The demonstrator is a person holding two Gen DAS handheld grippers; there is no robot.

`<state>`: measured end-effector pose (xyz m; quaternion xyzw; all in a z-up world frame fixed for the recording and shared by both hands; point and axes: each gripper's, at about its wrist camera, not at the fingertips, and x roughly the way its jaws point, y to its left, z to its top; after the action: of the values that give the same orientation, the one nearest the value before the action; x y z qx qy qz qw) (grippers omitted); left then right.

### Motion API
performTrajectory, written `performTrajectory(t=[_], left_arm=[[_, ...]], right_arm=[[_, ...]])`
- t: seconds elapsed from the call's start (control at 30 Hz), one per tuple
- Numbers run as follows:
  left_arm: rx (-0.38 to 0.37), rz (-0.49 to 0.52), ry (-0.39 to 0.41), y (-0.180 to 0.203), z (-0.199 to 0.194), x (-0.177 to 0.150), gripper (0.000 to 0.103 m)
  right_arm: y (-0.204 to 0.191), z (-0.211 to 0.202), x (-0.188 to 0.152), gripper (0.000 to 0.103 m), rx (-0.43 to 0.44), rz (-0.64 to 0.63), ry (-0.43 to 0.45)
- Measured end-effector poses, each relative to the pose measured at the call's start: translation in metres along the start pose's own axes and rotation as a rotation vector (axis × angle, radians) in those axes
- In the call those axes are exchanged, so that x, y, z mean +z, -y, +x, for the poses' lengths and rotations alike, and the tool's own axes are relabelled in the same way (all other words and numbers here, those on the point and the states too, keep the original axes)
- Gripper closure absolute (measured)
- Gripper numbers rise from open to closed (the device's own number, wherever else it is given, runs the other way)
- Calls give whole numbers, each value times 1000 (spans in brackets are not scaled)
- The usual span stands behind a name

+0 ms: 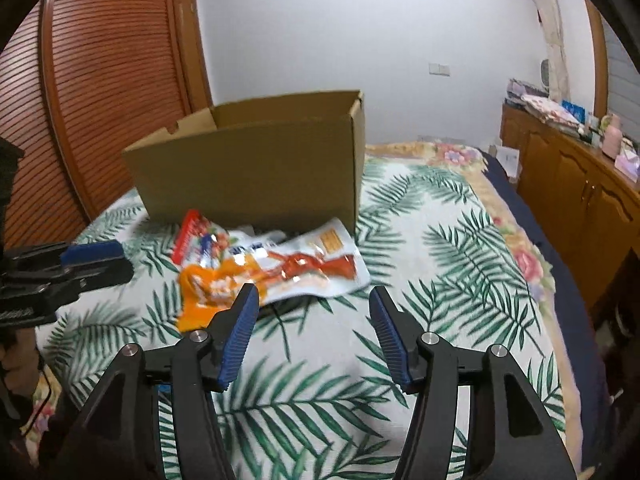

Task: Organize snacks
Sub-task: 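Move both open grippers back toward the remaining snacks, then grasp the blue candy with the left gripper while the right grasps the orange chicken-feet pack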

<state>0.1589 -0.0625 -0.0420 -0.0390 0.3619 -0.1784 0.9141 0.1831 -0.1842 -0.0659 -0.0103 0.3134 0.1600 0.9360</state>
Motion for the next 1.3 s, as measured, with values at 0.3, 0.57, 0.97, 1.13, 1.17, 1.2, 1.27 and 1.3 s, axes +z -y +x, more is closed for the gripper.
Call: performTrajectory(t=[0.3,0.57,0.97,1.13,1.17,1.2,1.27,1.3], left_arm=[[-18,-4,-60,26,17,-13,56],[-7,-1,-113,35,36,-24,56],[23,16,-137,27,36,-39,63],[22,42,-135,28,33,-43,68],[23,49,-135,28,32,-44,68],[24,56,-133,28,31,-45,68],[20,64,-133,27,30,-47,68],[19,68,-134,27,29,-47,68]], right_arm=[[9,11,-13,44,5,11,-26],[14,13,-15,44,20,35,-31],[9,18,-16,44,-24,12,-62],[7,18,-15,44,-37,7,-62],[7,18,-15,44,-40,6,-61],[6,17,-14,44,-41,6,-59],[5,16,-13,44,-39,9,-55],[4,16,-12,44,-33,13,-54]])
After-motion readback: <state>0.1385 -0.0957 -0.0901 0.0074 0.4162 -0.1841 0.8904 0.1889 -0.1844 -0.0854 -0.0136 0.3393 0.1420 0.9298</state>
